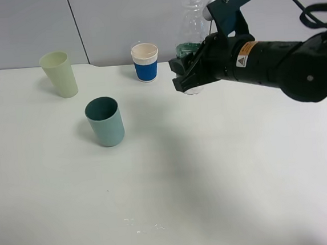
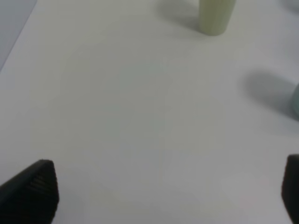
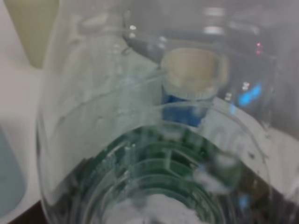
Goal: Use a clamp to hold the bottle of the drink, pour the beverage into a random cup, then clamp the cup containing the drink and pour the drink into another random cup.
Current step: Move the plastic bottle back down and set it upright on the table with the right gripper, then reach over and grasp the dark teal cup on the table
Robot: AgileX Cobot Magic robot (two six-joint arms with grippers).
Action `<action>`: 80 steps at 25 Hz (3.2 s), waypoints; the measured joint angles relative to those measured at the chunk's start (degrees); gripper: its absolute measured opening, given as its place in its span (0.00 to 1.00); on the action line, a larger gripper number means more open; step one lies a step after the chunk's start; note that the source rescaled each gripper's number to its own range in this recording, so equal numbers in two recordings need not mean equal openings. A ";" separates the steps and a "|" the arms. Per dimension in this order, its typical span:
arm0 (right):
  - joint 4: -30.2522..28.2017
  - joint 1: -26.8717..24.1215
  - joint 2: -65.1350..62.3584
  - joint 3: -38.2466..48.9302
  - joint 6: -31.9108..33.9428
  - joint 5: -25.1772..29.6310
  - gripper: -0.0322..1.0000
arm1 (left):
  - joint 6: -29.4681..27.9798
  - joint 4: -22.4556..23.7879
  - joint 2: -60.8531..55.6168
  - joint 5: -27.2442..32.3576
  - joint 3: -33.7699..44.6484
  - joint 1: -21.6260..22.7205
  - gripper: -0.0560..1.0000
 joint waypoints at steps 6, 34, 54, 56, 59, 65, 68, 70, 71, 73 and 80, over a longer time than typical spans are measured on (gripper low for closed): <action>11.01 -0.28 4.89 5.25 -4.10 -17.68 0.03 | 0.00 0.00 0.00 0.00 0.00 0.00 0.90; 15.28 -0.33 28.51 5.45 -4.22 -33.92 0.03 | 0.00 0.00 0.00 0.00 0.00 0.00 0.90; 15.22 -0.33 28.58 5.54 -7.11 -34.30 0.88 | 0.00 0.00 0.00 0.00 0.00 0.00 0.90; 14.80 -0.33 28.52 5.54 -7.11 -34.87 0.96 | 0.00 0.00 0.00 0.00 0.00 0.00 0.90; 14.15 -0.33 27.00 5.61 -7.11 -34.82 0.99 | 0.00 0.00 0.00 0.00 0.00 0.00 0.90; 14.09 -0.33 19.11 5.67 -7.71 -30.56 1.00 | 0.00 0.00 0.00 0.00 0.00 0.00 0.90; 14.30 -0.33 13.83 5.72 -8.01 -25.57 1.00 | 0.00 0.00 0.00 0.00 0.00 0.00 0.90; 15.03 -0.33 10.50 5.76 -9.40 -23.11 1.00 | 0.00 0.00 0.00 0.00 0.00 0.00 0.90; 15.33 -0.33 8.78 5.76 -10.68 -22.17 1.00 | 0.00 0.00 0.00 0.00 0.00 0.00 0.90; 15.85 -0.33 5.69 5.76 -13.32 -20.52 1.00 | 0.00 0.00 0.00 0.00 0.00 0.00 0.90; 16.32 -5.84 -4.17 5.76 -19.12 -12.74 1.00 | 0.00 0.00 0.00 0.00 0.00 0.00 0.90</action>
